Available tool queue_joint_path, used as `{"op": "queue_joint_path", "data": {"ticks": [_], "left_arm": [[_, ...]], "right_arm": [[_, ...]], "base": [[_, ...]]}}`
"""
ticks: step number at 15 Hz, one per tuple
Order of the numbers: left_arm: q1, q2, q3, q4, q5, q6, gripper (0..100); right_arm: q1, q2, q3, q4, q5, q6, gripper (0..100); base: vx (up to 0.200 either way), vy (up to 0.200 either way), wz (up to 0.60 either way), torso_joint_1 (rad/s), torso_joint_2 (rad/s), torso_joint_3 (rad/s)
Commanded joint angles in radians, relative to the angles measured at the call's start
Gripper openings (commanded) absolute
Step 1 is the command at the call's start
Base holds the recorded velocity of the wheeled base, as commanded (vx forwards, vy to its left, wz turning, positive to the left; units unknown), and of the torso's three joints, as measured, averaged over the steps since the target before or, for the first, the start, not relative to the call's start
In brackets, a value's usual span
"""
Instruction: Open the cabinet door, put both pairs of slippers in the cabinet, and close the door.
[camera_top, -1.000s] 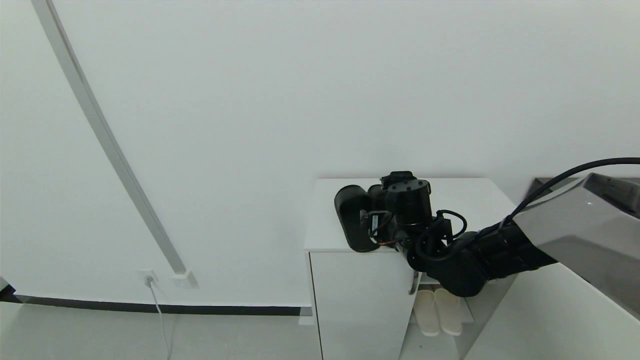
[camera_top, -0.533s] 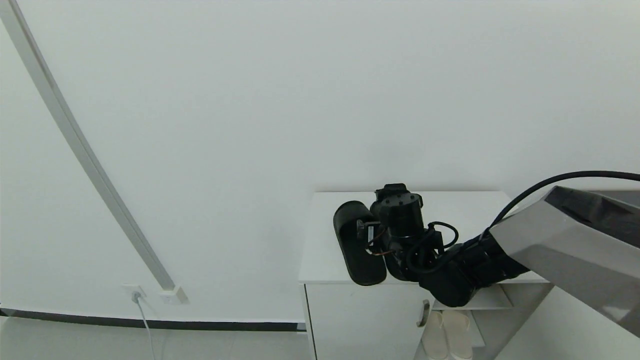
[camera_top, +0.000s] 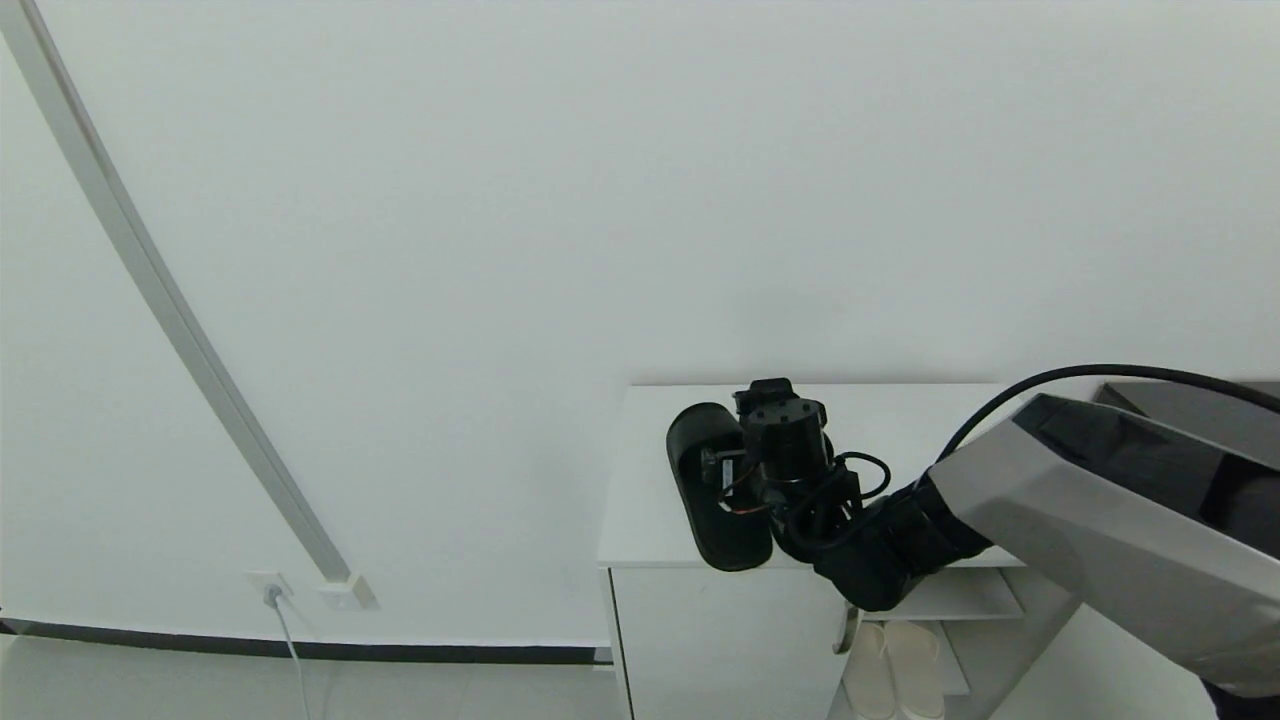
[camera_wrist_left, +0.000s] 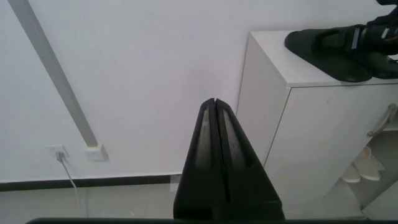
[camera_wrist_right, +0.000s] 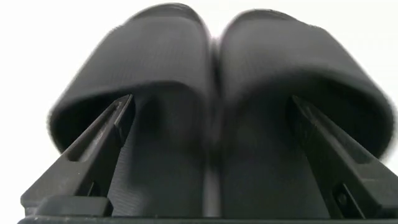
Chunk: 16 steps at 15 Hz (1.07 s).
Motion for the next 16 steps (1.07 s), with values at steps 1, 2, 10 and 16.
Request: {"op": "queue_joint_path", "data": {"ticks": [1, 2, 10, 16], "left_arm": [[0.000, 0.000, 0.000, 0.000, 0.000, 0.000, 0], [0.000, 0.000, 0.000, 0.000, 0.000, 0.000, 0], [0.000, 0.000, 0.000, 0.000, 0.000, 0.000, 0], [0.000, 0.000, 0.000, 0.000, 0.000, 0.000, 0]], "right_arm": [[-0.014, 0.064, -0.060, -0.015, 0.000, -0.022, 100], [-0.018, 0.074, -0.074, -0.015, 0.000, -0.030, 100], [-0.031, 0.121, -0.146, -0.015, 0.015, -0.039, 0], [-0.027, -0.002, -0.039, -0.020, 0.016, -0.039, 0]], "base": [[0.000, 0.000, 0.00, 0.000, 0.00, 0.000], [0.000, 0.000, 0.00, 0.000, 0.00, 0.000], [0.000, 0.000, 0.00, 0.000, 0.00, 0.000], [0.000, 0.000, 0.00, 0.000, 0.00, 0.000]]}}
